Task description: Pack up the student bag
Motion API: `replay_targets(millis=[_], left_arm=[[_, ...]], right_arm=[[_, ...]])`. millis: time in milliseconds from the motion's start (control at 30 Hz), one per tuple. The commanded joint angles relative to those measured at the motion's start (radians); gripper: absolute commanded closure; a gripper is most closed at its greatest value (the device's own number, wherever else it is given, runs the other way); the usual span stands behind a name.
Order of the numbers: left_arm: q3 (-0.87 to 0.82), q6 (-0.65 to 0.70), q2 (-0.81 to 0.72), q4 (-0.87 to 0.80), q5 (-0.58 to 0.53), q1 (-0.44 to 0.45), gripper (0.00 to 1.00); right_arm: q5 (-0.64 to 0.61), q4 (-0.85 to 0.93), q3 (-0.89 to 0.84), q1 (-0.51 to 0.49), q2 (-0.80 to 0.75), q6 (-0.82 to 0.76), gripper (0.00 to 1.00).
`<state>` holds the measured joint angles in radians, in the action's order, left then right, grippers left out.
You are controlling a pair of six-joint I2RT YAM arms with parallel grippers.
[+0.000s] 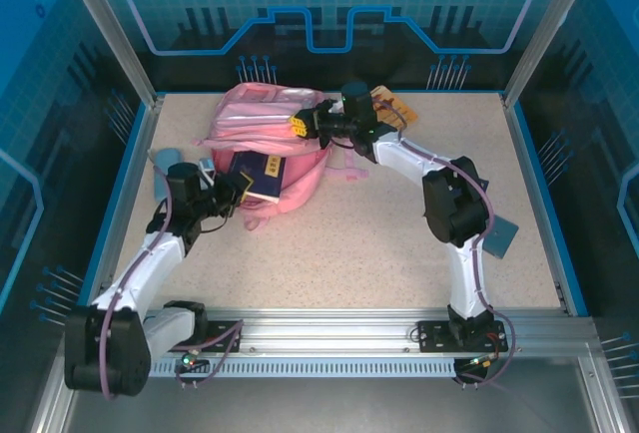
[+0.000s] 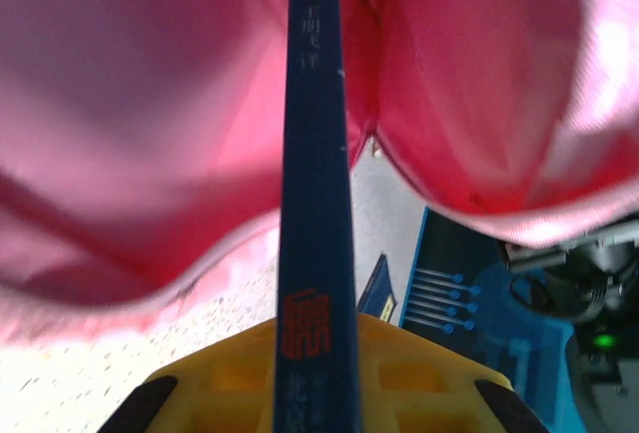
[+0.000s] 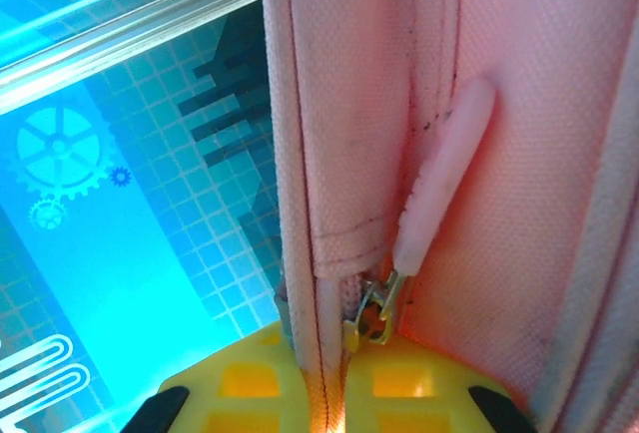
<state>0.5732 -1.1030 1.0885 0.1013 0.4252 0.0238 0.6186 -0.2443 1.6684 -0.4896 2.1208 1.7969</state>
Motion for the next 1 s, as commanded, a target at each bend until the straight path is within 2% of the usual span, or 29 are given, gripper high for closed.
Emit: replay_targets(millis=[0,267,400,533,867,967], left_arm=[[-0.017,-0.082,0.073,0.308,-0.023,0.008,0.91],[-0.008,-0.174,0.323,0.631,-0.057,0.035,0.9],[0.025,-0.193,0.441,0.725,-0.087,0.059,0.9],[0.062,-0.198,0.529,0.775,-0.13,0.073,0.9],[0.191,-0.158,0.678,0.748,-0.213,0.094,0.88],[0.218,-0.159,0.711,0.722,-0.24,0.094,0.77]], right_arm=[[0.09,-0.164,0.014,-0.001,-0.094,0.039,0.92],[0.108,-0.204,0.013,-0.013,-0.108,0.095,0.92],[0.11,-0.207,0.013,-0.02,-0.122,0.103,0.92],[0.114,-0.211,0.008,-0.024,-0.137,0.111,0.92],[0.114,-0.218,-0.034,-0.031,-0.174,0.112,0.92],[0.111,-0.217,-0.042,-0.032,-0.176,0.112,0.92]])
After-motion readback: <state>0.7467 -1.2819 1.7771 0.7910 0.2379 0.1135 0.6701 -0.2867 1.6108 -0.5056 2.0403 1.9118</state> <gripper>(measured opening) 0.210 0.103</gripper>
